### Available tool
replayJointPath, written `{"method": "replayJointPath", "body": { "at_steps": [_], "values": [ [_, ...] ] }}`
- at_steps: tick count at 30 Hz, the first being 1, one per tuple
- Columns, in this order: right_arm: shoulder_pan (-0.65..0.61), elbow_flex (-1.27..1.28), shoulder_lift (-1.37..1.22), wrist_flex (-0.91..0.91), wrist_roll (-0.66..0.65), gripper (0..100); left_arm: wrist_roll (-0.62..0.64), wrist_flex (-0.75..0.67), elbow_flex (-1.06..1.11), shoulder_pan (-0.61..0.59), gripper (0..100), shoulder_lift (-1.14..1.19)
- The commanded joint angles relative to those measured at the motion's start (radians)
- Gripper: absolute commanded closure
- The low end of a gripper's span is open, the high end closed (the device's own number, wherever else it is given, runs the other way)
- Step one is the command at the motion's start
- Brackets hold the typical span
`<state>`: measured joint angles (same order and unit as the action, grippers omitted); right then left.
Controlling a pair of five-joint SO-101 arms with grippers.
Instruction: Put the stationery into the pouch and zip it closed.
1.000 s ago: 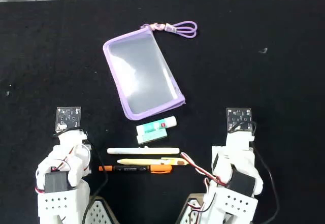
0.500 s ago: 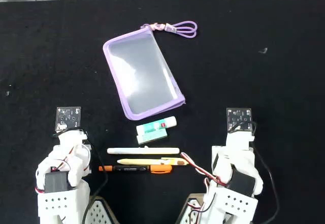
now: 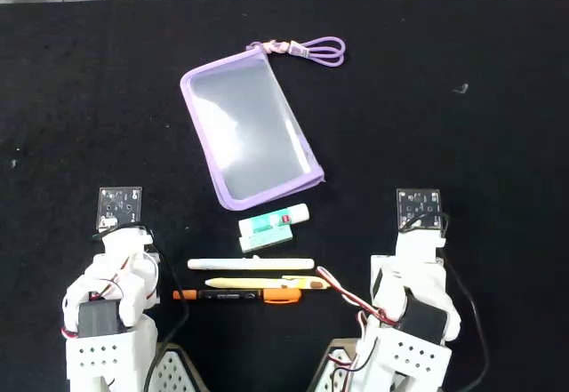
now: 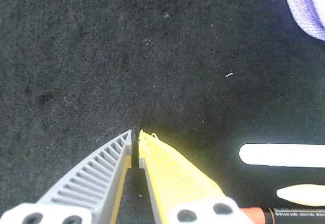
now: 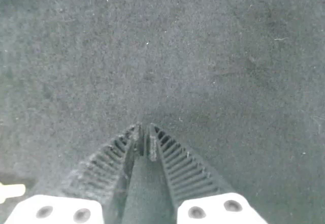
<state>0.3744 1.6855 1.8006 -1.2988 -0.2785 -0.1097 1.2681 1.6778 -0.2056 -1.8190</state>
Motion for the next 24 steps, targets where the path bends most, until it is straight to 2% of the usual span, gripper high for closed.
{"method": "replayJointPath", "body": {
  "at_steps": [1,19,24],
  "values": [
    [0.017,-0.002,0.093,-0.006,0.006,98.4,0.009,0.006,0.022,-0.010,97,-0.006],
    [0.009,-0.002,0.093,-0.005,0.012,98.5,0.009,0.006,0.022,-0.010,97,-0.006],
    [0.009,-0.007,0.093,0.081,-0.006,98.4,0.009,0.006,0.022,-0.008,97,-0.006]
  ]
}}
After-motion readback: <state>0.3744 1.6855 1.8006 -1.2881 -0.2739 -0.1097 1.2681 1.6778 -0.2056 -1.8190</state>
